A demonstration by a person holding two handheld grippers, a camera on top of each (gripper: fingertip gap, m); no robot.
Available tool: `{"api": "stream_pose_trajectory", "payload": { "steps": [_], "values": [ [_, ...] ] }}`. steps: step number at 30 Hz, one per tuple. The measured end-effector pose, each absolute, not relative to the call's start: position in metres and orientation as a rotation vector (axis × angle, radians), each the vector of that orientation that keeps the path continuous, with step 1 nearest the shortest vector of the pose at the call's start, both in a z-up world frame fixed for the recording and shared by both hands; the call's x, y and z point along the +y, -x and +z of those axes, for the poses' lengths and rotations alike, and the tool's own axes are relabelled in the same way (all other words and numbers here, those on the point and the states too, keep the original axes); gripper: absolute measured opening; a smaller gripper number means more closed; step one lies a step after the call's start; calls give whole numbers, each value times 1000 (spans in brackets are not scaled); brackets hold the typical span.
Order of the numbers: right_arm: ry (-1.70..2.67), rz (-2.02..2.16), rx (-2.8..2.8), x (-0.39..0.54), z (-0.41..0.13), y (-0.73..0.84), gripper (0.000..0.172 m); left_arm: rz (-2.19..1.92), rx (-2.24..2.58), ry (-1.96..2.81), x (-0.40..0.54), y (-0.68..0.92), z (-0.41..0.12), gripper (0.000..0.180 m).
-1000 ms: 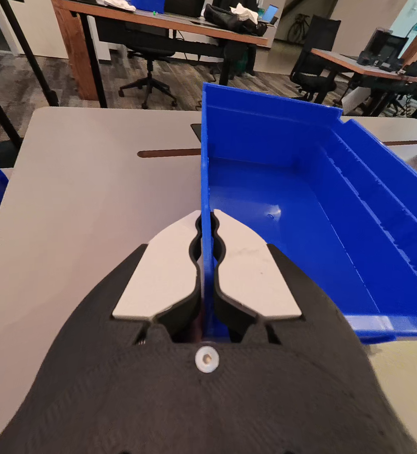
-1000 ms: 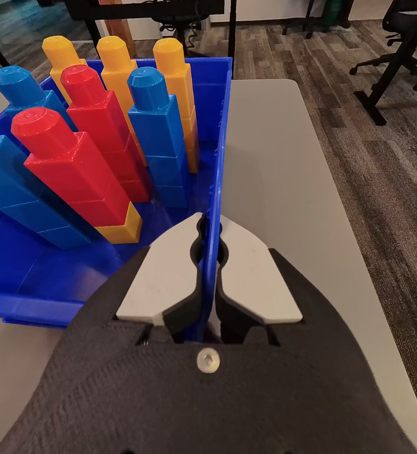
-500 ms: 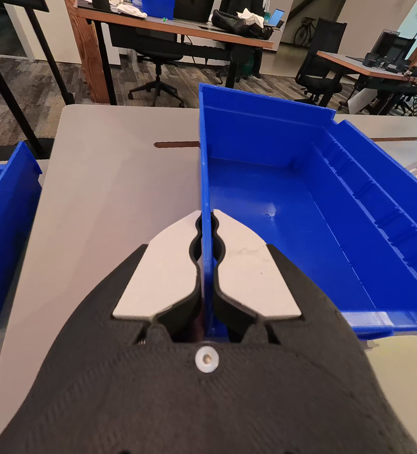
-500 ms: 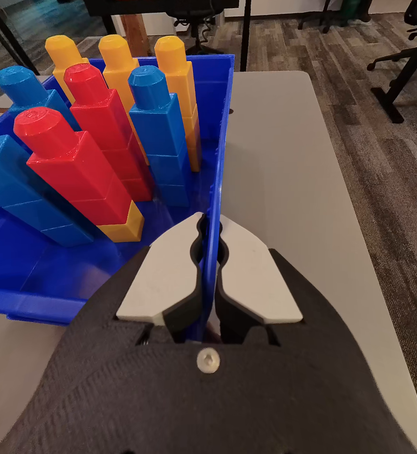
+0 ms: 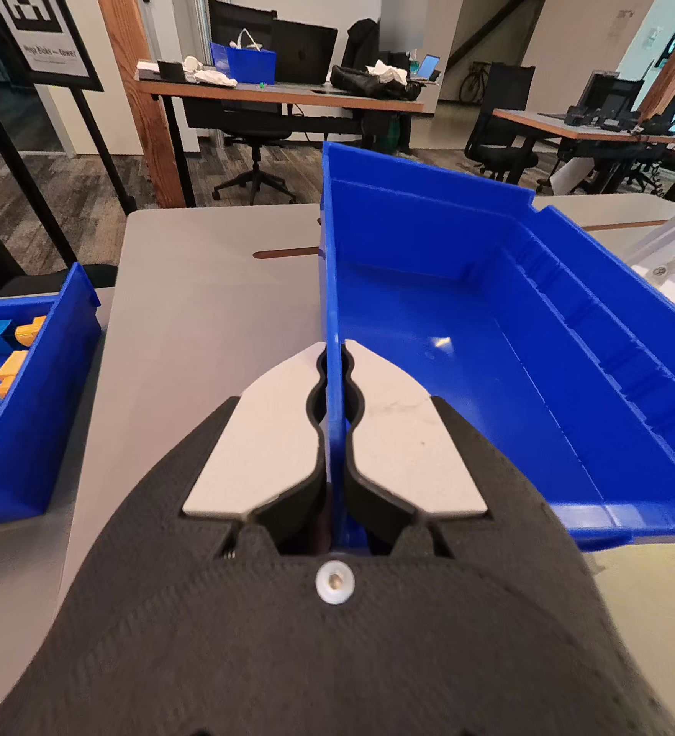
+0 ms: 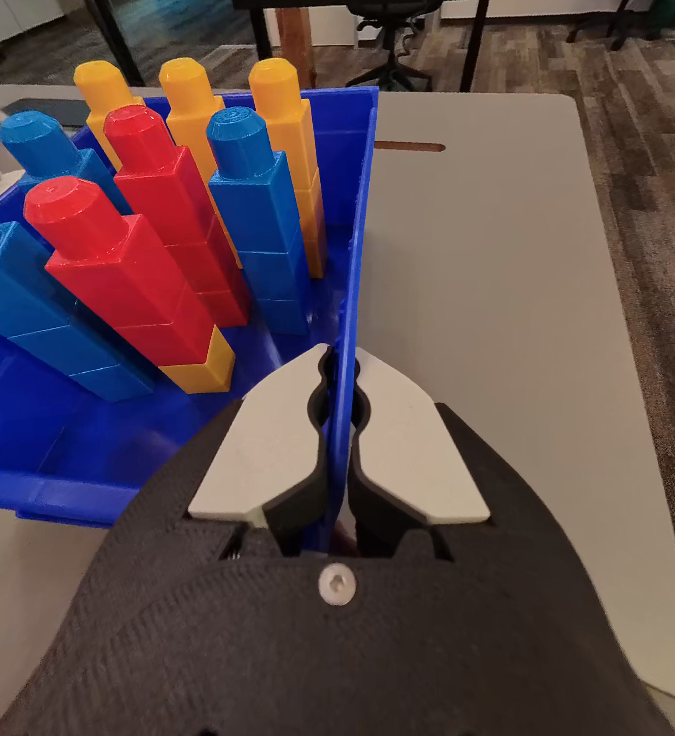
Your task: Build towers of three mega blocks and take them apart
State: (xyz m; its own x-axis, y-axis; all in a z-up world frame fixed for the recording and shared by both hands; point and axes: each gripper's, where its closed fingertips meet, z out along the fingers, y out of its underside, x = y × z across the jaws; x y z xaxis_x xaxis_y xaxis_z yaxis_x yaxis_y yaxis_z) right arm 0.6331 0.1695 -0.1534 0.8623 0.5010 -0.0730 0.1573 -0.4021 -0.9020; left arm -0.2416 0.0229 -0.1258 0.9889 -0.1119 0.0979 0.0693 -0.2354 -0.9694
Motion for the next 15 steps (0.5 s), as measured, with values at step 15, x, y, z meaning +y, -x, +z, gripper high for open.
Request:
{"api": "stream_pose_trajectory", "payload": {
  "steps": [15],
  "values": [
    [1912,582,-780,102,-154,-617,6,-256,32,1668,-20,247,-110,1]
  ]
}}
